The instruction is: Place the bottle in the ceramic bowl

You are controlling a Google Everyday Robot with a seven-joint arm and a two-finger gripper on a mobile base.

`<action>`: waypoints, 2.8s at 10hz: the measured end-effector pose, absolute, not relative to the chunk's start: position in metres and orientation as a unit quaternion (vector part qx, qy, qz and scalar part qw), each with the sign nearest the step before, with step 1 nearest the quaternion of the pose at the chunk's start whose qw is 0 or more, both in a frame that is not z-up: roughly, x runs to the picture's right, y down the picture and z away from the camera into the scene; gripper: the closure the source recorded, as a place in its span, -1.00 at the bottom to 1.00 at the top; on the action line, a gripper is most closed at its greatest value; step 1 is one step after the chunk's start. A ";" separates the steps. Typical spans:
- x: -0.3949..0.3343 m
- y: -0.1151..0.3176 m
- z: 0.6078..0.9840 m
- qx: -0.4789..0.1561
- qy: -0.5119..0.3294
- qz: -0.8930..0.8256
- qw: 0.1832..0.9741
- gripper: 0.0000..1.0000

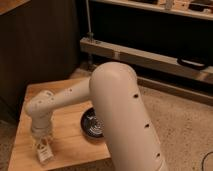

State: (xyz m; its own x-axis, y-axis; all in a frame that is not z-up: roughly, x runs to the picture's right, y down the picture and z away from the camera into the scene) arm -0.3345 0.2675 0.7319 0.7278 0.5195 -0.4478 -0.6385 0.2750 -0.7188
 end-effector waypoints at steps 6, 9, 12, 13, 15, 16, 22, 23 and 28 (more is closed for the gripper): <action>-0.336 0.264 0.731 -0.476 0.060 0.363 0.799 -0.30; -0.336 0.262 0.730 -0.473 0.060 0.360 0.802 -0.30; -0.338 0.264 0.729 -0.467 0.062 0.356 0.807 -0.30; -0.338 0.266 0.730 -0.465 0.065 0.355 0.809 -0.30; -0.337 0.271 0.733 -0.462 0.069 0.354 0.810 -0.30; -0.335 0.274 0.736 -0.460 0.073 0.354 0.811 -0.30; -0.328 0.281 0.745 -0.452 0.097 0.363 0.809 0.50; -0.326 0.278 0.744 -0.450 0.097 0.364 0.809 0.67; -0.299 0.224 0.712 -0.454 0.046 0.388 0.800 1.00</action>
